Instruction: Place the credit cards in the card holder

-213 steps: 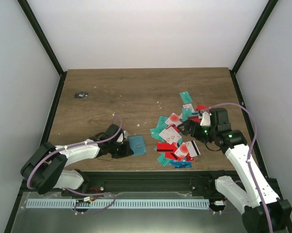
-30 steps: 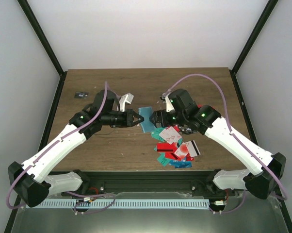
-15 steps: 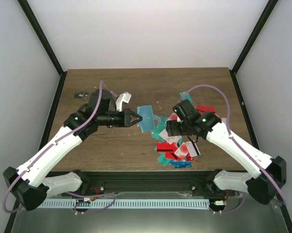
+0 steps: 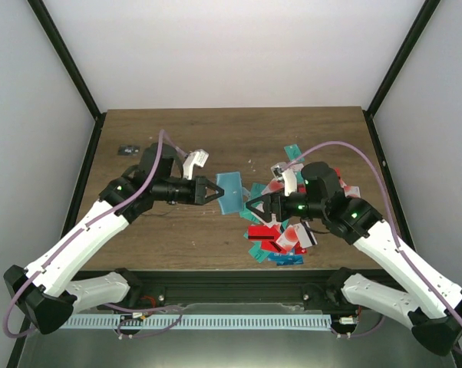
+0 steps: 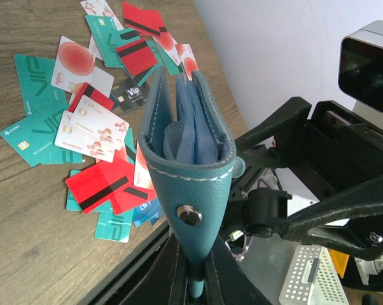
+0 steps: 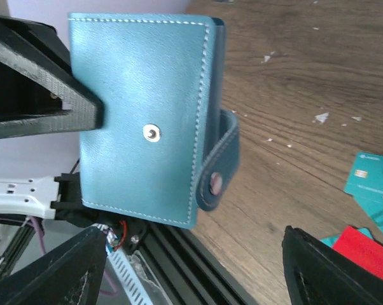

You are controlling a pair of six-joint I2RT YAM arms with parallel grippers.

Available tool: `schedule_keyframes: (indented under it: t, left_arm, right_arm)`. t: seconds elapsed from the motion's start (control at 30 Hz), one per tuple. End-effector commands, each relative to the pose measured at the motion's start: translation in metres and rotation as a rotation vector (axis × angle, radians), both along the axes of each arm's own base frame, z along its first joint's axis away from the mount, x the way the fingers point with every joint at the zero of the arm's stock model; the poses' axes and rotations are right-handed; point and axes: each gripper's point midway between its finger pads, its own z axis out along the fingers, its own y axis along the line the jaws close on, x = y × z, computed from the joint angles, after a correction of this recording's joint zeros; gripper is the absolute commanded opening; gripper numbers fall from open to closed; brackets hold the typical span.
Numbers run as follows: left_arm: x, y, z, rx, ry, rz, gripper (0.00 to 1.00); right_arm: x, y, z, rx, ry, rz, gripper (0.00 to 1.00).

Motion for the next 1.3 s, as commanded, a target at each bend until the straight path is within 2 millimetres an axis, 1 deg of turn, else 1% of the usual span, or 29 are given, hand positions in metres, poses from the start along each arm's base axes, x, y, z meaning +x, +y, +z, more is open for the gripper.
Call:
schedule_keyframes:
  t: [0.0,0.17,0.27,0.4,0.47,0.63,0.83,0.9,0.93,1.0,1.07,1.17,1.27]
  left_arm:
    - [-0.007,0.000,0.010,-0.036,-0.022,-0.025,0.04]
    - [-0.008,-0.003,0.012,-0.057,-0.016,-0.037,0.04]
    - [-0.010,-0.003,0.012,-0.060,-0.015,-0.041,0.04]
    - [-0.012,-0.001,0.011,-0.060,-0.013,-0.039,0.04]
    - [-0.013,0.000,0.009,-0.058,-0.011,-0.039,0.04]
    - [-0.013,0.001,0.009,-0.055,-0.015,-0.035,0.04]
    - [-0.013,0.001,0.007,-0.049,-0.015,-0.035,0.04]
    - [-0.011,0.001,0.003,-0.039,-0.013,-0.031,0.04]
    - [-0.010,0.002,0.000,-0.032,-0.010,-0.027,0.05]
    - [-0.007,0.003,-0.008,-0.008,-0.001,-0.012,0.09]
    - [-0.003,0.004,-0.021,0.021,0.016,0.002,0.10]
    - [0.002,0.005,-0.051,0.087,0.069,0.018,0.08]
    - [0.006,0.006,-0.088,0.148,0.124,0.021,0.06]
  right_arm:
    - [-0.001,0.014,0.015,0.076,-0.009,0.059,0.76]
    - [0.016,0.018,-0.002,0.013,0.026,0.014,0.63]
    - [0.024,0.021,-0.006,0.007,0.037,-0.002,0.53]
    - [0.029,0.024,-0.004,0.013,0.029,-0.014,0.32]
    - [0.030,0.025,-0.005,0.014,0.030,-0.011,0.23]
    - [0.026,0.028,-0.011,0.018,0.042,0.022,0.14]
    - [0.022,0.030,-0.014,0.028,0.043,0.048,0.02]
    - [0.021,0.031,-0.014,0.032,0.042,0.056,0.01]
    - [0.020,0.031,-0.015,0.032,0.045,0.058,0.01]
    - [0.020,0.032,-0.020,0.030,0.061,0.058,0.01]
    - [0.020,0.033,-0.032,0.019,0.101,0.057,0.01]
    - [0.016,0.038,-0.058,0.005,0.195,0.071,0.01]
    - [0.016,0.042,-0.079,-0.006,0.251,0.074,0.01]
